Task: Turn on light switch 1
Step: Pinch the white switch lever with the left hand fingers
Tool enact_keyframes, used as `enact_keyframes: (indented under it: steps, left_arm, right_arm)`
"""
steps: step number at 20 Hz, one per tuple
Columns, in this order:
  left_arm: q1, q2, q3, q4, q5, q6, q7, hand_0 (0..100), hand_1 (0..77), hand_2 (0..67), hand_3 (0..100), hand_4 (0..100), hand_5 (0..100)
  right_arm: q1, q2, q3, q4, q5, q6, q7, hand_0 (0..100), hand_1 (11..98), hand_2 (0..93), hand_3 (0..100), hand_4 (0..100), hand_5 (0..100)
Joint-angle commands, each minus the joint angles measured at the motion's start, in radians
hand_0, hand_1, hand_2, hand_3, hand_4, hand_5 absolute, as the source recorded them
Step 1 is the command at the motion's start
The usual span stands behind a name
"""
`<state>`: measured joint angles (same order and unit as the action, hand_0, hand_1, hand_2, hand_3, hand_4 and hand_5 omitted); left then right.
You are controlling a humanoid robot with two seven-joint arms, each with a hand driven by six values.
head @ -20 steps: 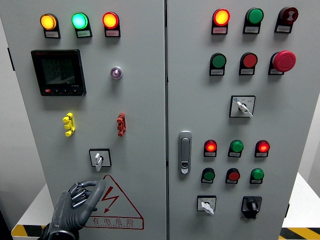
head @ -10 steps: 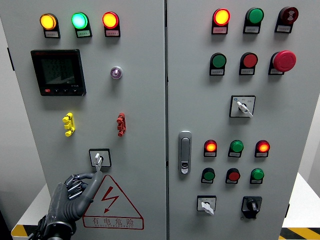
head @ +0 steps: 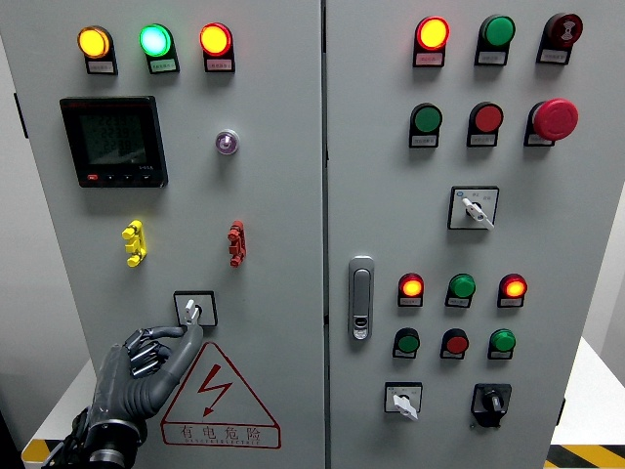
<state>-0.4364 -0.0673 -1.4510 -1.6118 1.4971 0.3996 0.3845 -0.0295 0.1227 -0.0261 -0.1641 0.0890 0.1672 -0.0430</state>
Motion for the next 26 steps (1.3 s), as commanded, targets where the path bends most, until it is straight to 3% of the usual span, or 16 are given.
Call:
enact_keyframes:
  steps: [1, 11, 26]
  left_arm:
    - [-0.012, 0.003, 0.000, 0.004, 0.000, 0.005, 0.002, 0, 66.3, 46.1, 85, 96, 70]
    - [-0.054, 0.003, 0.000, 0.026, -0.005, 0.008, 0.043, 0, 63.5, 47.2, 85, 97, 72]
    - [-0.067, 0.003, 0.008, 0.026, -0.003, 0.016, 0.082, 0, 61.4, 49.8, 88, 99, 74]
  right_arm:
    - [0.000, 0.0000, 0.000, 0.000, 0.000, 0.000, -0.002, 0, 22.5, 0.0, 11, 23, 15]
    - [-0.001, 0.0000, 0.000, 0.000, 0.000, 0.000, -0.001, 0, 22.6, 0.0, 11, 23, 15]
    - [-0.001, 0.0000, 0.000, 0.000, 0.000, 0.000, 0.000, 0, 22.6, 0.0, 11, 23, 15]
